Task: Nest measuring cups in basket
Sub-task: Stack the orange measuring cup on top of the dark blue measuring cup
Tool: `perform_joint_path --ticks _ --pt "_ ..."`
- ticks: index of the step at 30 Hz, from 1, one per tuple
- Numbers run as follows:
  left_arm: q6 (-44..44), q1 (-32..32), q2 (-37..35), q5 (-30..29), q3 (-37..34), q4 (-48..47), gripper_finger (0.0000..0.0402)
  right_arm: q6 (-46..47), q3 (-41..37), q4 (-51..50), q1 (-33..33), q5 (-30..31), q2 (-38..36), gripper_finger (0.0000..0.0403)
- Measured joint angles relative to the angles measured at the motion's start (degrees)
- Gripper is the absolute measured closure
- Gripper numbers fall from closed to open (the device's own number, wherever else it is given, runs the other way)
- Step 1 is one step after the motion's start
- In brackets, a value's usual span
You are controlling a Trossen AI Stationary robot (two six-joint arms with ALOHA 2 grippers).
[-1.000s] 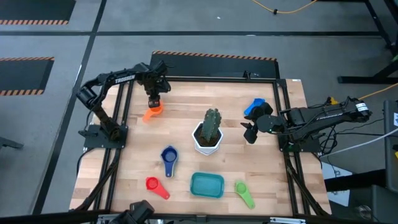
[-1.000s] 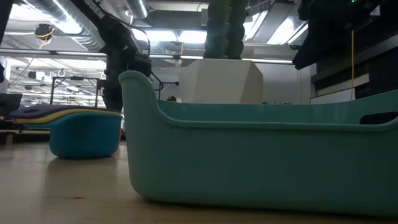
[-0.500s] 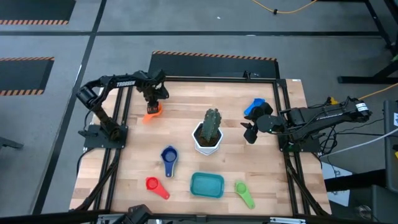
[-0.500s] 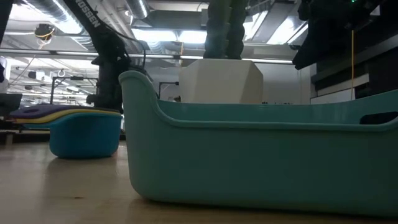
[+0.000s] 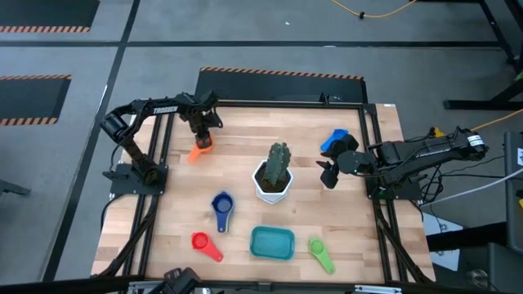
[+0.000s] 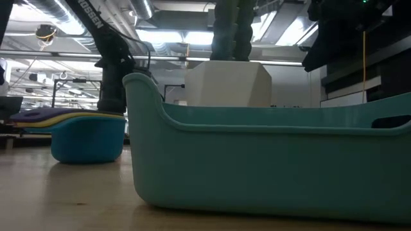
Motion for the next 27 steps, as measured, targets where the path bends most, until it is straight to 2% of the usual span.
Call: perform_joint_path --ticks 7,13,18,22,27 --pt "-5.7 0.0 0.0 -1.4 0.0 0.6 0.0391 -0.4 0.0 0.0 0.0 0.0 0.0 0.0232" --pt "-11.3 0.0 0.0 -1.5 0.1 0.5 0.0393 -0.4 0.0 0.0 0.0 0.0 0.0 0.0232" --pt "-15.8 -0.5 -1.9 -1.1 2.4 -3.6 0.0396 0.0 0.0 0.0 0.0 0.0 0.0 0.0232" --pt "-17.3 -2.6 -6.0 -1.0 5.5 -8.9 0.0398 0.0 0.0 0.0 0.0 0.0 0.0 0.0232" --pt "-23.5 -6.9 -13.2 -1.0 9.5 -14.7 0.0398 -0.2 0.0 0.0 -0.5 0.0 0.0 0.0232"
